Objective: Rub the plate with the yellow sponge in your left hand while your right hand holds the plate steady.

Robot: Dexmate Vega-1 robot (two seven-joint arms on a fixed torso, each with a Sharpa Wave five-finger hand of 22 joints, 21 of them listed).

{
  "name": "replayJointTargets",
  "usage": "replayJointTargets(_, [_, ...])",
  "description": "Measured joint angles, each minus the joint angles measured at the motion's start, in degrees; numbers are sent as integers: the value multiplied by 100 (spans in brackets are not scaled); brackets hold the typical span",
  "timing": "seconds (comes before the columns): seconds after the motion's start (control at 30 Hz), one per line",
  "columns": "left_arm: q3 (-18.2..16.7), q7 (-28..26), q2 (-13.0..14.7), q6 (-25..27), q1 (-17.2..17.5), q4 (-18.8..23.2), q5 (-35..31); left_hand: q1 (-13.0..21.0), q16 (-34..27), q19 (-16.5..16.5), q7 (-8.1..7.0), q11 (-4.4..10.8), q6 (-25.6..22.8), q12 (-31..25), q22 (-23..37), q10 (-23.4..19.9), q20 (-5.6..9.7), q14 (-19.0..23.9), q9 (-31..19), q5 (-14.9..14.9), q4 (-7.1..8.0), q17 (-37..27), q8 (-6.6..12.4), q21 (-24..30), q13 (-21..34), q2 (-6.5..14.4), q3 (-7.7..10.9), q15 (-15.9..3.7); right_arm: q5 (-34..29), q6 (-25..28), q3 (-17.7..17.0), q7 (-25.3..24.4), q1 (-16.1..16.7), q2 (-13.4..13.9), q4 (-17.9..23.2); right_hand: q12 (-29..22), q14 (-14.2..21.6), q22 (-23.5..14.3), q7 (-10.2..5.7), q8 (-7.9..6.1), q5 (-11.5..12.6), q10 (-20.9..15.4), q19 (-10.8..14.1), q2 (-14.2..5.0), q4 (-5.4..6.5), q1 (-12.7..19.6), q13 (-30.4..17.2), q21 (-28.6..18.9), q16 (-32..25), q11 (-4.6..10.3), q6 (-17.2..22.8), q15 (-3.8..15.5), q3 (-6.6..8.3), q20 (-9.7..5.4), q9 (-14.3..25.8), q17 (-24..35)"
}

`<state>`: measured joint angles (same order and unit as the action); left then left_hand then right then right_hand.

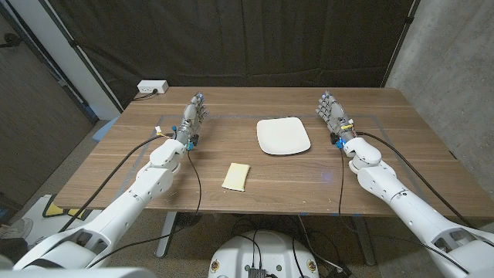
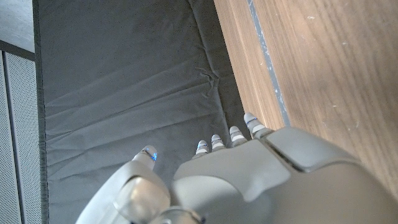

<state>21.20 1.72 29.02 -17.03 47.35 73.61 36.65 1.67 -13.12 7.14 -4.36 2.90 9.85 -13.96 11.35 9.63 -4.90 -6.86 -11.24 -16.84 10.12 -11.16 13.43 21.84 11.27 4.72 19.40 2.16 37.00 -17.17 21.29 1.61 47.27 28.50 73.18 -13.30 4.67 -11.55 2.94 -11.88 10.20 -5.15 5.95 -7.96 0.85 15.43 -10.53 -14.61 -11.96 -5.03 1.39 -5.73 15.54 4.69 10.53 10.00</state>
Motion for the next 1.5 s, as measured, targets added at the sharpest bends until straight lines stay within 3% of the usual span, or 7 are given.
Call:
replayJointTargets(0.13, [0,15,0,-44,0,0,-29,16,194,166,-174,-14,-2,181,0,14,90,-271,-7,0,-32,-19,-185,-78,8,13,32,-105,0,0,26,0,-30,-5,-14,108,-260,-29,-164,86,0,199,-135,47,-131,137,-5,52,181,174,-93,176,92,-1,3,-10])
replayJointTargets(0.23, [19,47,-20,-67,-95,-130,-42,17,257,242,-253,-14,-2,242,0,14,150,-289,6,0,-32,-19,-269,-124,8,12,31,-124,-208,97,79,-193,-44,77,80,165,-422,-16,-188,112,0,309,-255,69,-182,160,-5,86,226,268,-211,289,98,-41,3,-14])
replayJointTargets(0.37, [41,89,-23,-88,-155,-209,-65,86,257,242,-272,-14,17,244,0,14,151,-289,6,0,-32,-19,-271,-129,-3,7,31,-124,-419,404,148,-392,-51,224,282,165,-453,-16,-228,112,0,305,-274,23,-239,251,2,86,227,263,-187,201,156,-60,3,-14])
replayJointTargets(0.5, [56,121,-27,-97,-186,-247,-79,92,257,283,-291,-14,-2,244,-1,14,110,-289,6,0,-48,-9,-271,-129,-9,14,48,-124,-633,697,233,-591,-51,399,566,45,-180,-16,-318,-30,44,-47,-193,-95,-365,443,15,86,134,210,280,170,282,-6,-5,-38])
replayJointTargets(0.67, [80,147,-36,-101,-233,-302,-104,92,225,240,-291,-14,-3,244,26,15,67,-289,33,0,-49,-2,-271,-129,-8,14,48,-79,-968,1169,310,-960,-1,584,932,-72,192,-16,-365,-79,44,-529,16,-240,-498,648,15,30,71,223,715,220,419,-80,-14,-25])
replayJointTargets(0.97, [134,212,-70,-111,-321,-400,-148,91,225,219,-291,-14,-2,205,26,15,47,-288,33,0,-48,-3,-236,-129,-8,13,47,-79,-1521,2087,504,-1398,36,928,1633,-153,428,-17,-368,-111,64,-893,130,-293,-486,762,14,-36,68,262,1083,267,564,-131,-6,-25])
replayJointTargets(1.5, [210,298,-85,-120,-406,-456,-218,106,187,188,-290,-66,-2,160,25,3,16,-288,32,0,-72,-3,-191,-101,-7,29,71,-80,-2474,3699,1049,-1522,-254,1434,2734,-153,654,-32,-374,-111,89,-1065,271,-264,-528,945,14,-72,68,311,1318,390,700,-175,2,-25])
